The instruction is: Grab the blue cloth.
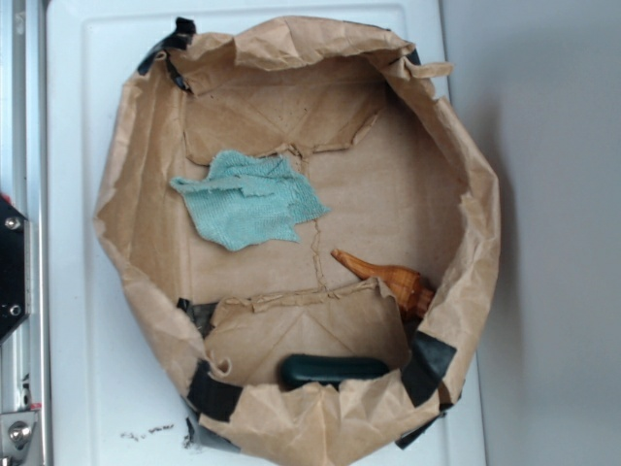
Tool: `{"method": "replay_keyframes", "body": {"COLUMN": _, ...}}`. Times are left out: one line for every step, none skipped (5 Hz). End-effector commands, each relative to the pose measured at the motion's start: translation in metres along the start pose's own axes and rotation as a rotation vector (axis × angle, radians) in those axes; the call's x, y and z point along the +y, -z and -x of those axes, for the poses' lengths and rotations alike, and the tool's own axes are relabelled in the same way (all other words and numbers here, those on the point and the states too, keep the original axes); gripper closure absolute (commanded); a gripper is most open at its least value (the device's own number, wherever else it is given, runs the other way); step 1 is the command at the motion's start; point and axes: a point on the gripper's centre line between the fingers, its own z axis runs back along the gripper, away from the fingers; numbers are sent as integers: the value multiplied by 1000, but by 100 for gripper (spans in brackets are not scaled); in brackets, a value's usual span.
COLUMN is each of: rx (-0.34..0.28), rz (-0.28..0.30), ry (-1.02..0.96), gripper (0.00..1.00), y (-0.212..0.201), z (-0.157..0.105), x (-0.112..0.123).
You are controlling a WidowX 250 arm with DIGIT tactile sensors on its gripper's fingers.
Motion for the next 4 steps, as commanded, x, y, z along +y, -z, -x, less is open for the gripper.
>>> {"method": "replay_keyframes", "body": {"rx": 0, "rz": 0, "ry": 0, "gripper": 0, "y": 0, "z": 0, "x": 0}}
{"method": "replay_keyframes", "body": {"rx": 8, "rz": 26, "ry": 34, "gripper": 0, "y": 0, "z": -16, "x": -2}}
{"method": "replay_keyframes", "body": {"rx": -13, "rz": 13, "ry": 57, "gripper": 0, "y": 0, "z": -22, "x": 11}}
{"method": "replay_keyframes", "body": {"rx": 7, "rz": 1, "ry": 98, "gripper": 0, "y": 0, "z": -37, "x": 20}}
